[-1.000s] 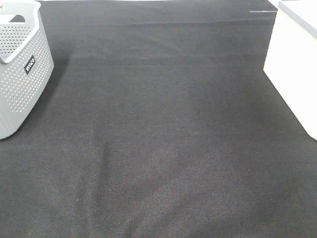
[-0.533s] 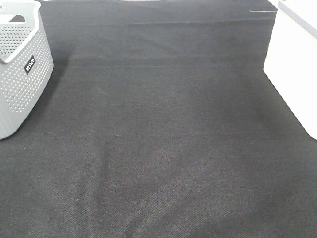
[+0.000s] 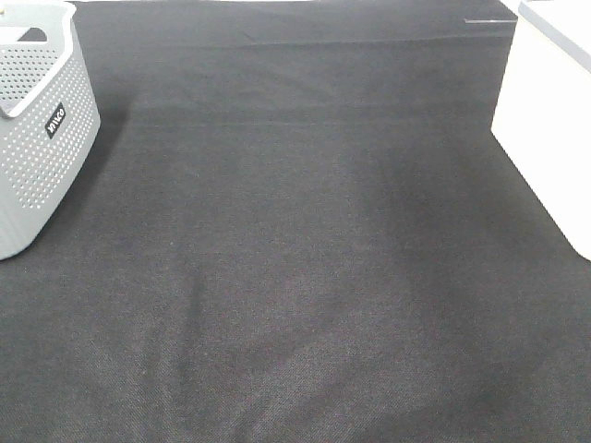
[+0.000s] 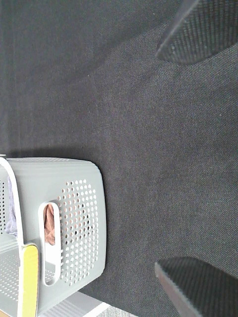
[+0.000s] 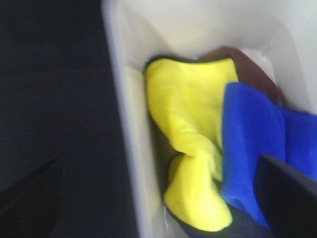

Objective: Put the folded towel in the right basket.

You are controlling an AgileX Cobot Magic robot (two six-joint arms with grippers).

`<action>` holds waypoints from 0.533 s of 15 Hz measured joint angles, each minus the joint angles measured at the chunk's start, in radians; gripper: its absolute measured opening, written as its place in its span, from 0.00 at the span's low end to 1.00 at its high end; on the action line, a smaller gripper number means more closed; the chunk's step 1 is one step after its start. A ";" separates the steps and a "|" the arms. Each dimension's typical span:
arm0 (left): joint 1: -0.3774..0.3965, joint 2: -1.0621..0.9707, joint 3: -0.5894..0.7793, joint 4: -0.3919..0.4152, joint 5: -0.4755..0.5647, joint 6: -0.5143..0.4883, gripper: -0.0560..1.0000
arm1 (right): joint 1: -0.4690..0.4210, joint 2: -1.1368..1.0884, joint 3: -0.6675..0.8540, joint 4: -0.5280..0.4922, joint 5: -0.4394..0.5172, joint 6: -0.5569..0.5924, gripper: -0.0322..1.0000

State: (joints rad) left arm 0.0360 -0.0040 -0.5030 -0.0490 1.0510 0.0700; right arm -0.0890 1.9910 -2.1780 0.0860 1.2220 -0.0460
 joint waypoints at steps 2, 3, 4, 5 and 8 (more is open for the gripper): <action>0.000 0.000 0.000 0.000 0.000 0.000 0.99 | 0.078 -0.097 0.012 -0.036 -0.001 0.001 0.97; 0.000 0.000 0.000 0.000 0.000 0.000 0.99 | 0.090 -0.150 0.045 -0.028 -0.004 0.002 0.97; 0.000 0.000 0.000 0.000 0.000 0.000 0.99 | 0.091 -0.215 0.108 -0.001 -0.007 0.003 0.97; 0.000 0.000 0.000 0.000 0.000 0.000 0.99 | 0.091 -0.284 0.186 0.021 -0.007 0.004 0.97; 0.000 0.000 0.000 0.000 0.000 0.000 0.99 | 0.091 -0.550 0.513 0.035 -0.007 0.004 0.97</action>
State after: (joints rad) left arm 0.0360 -0.0040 -0.5030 -0.0490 1.0510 0.0700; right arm 0.0020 1.4410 -1.6650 0.1210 1.2150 -0.0420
